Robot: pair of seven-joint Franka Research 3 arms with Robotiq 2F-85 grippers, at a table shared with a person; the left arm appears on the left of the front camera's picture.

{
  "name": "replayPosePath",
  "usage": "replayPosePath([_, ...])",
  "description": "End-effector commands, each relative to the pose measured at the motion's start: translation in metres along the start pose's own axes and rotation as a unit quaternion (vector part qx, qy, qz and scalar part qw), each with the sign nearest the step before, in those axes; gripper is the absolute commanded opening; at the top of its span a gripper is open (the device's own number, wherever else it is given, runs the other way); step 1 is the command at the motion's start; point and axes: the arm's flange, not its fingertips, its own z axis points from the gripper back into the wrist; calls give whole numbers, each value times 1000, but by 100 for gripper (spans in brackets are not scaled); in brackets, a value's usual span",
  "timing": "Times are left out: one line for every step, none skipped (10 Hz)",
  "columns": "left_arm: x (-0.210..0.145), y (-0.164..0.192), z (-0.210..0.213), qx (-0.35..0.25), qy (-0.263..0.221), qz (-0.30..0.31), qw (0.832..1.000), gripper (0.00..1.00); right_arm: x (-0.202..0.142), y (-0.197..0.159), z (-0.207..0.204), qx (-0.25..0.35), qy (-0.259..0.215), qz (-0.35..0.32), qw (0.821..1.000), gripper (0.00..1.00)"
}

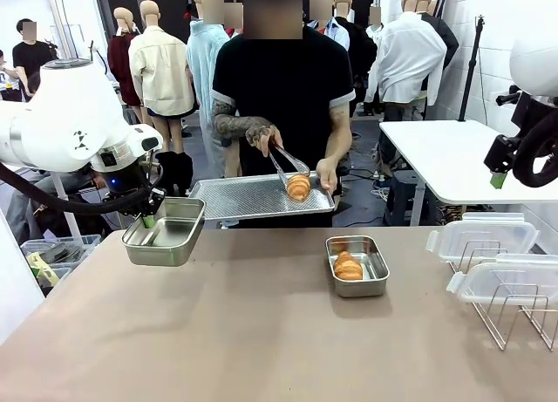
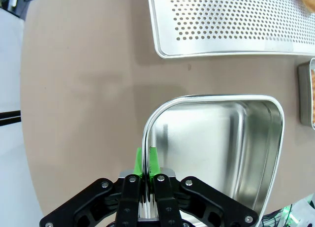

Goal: Place the bread in airtight containers.
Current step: Once an object is inside an Airtight Container , place the container in the center of the table.

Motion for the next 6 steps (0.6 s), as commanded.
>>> replayPosePath([0, 2, 2, 0, -11, -1, 1000, 0, 2, 1, 1, -8, 5, -6, 1000, 100])
replayPosePath([0, 2, 2, 0, -11, -1, 1000, 0, 2, 1, 1, -8, 5, -6, 1000, 100])
replayPosePath([0, 2, 2, 0, -11, -1, 1000, 0, 2, 1, 1, -8, 5, -6, 1000, 100])
replayPosePath([0, 2, 2, 0, -11, -1, 1000, 0, 2, 1, 1, -8, 5, -6, 1000, 100])
replayPosePath([0, 2, 2, 0, -11, -1, 1000, 0, 2, 1, 1, -8, 5, -6, 1000, 100])
replayPosePath([0, 2, 2, 0, -11, -1, 1000, 0, 2, 1, 1, -8, 5, -6, 1000, 100])
